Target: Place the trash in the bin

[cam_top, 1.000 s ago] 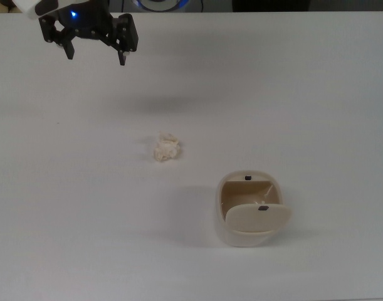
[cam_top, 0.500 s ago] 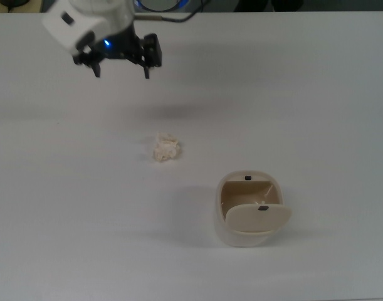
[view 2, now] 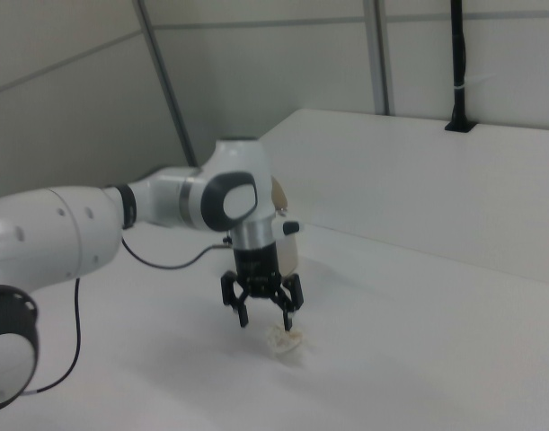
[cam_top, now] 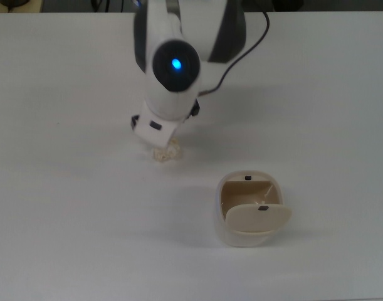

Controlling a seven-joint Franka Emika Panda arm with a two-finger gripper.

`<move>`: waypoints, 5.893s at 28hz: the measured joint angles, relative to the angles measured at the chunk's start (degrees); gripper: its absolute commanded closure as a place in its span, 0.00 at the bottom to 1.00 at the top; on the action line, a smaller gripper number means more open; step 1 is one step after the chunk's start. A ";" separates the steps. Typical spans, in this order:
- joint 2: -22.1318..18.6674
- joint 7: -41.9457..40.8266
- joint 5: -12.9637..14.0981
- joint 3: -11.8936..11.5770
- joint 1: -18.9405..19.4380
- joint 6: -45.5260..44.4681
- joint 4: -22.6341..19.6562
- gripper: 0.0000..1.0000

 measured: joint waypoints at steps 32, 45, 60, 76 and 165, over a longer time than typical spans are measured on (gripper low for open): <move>-4.77 -3.75 -0.38 -0.47 -1.59 -1.65 2.44 1.00; -9.20 -1.38 3.15 0.55 0.16 8.29 1.95 1.00; -4.32 10.32 7.09 5.11 3.71 38.14 0.02 0.72; -2.61 14.52 7.08 4.87 4.08 34.41 0.72 0.00; -19.78 14.85 3.31 -12.22 2.58 -7.87 1.89 0.00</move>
